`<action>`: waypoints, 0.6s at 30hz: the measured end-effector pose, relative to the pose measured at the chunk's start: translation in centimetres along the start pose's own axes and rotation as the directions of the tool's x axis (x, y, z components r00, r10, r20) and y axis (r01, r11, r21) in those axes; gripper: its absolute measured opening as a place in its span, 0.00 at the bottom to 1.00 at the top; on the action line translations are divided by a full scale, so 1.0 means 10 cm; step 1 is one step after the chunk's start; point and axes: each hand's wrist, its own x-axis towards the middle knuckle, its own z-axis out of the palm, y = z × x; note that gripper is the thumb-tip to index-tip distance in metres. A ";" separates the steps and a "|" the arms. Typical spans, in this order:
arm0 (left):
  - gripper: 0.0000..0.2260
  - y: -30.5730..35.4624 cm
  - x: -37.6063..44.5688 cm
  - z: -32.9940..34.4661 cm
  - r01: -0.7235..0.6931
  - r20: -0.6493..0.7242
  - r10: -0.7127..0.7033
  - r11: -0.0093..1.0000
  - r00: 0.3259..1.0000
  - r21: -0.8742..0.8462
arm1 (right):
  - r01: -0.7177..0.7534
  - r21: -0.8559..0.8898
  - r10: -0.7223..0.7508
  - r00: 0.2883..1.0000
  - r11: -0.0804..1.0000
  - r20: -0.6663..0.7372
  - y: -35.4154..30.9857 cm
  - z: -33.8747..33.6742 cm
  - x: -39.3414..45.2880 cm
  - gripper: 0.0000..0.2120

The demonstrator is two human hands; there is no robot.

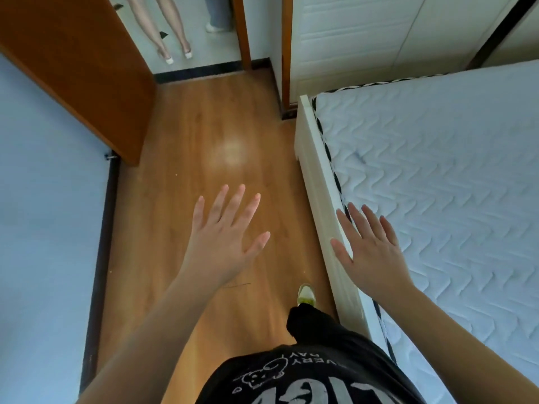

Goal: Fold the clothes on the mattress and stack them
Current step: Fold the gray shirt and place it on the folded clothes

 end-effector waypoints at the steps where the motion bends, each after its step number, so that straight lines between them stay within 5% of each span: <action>1: 0.31 -0.01 0.16 -0.02 0.015 -0.004 -0.015 1.000 1.000 0.002 | 0.008 0.002 -0.008 1.000 1.000 0.005 0.06 -0.05 0.19 0.33; 13: 0.30 -0.84 1.71 0.04 0.174 0.030 -0.173 0.984 0.984 -0.027 | 0.123 0.032 -0.123 0.992 0.992 -0.013 -0.20 -0.48 2.42 0.32; 18: 0.30 -1.49 2.45 0.12 0.134 0.013 -0.133 0.990 0.991 -0.050 | 0.107 -0.008 -0.107 0.994 0.994 -0.012 -0.57 -0.51 3.31 0.30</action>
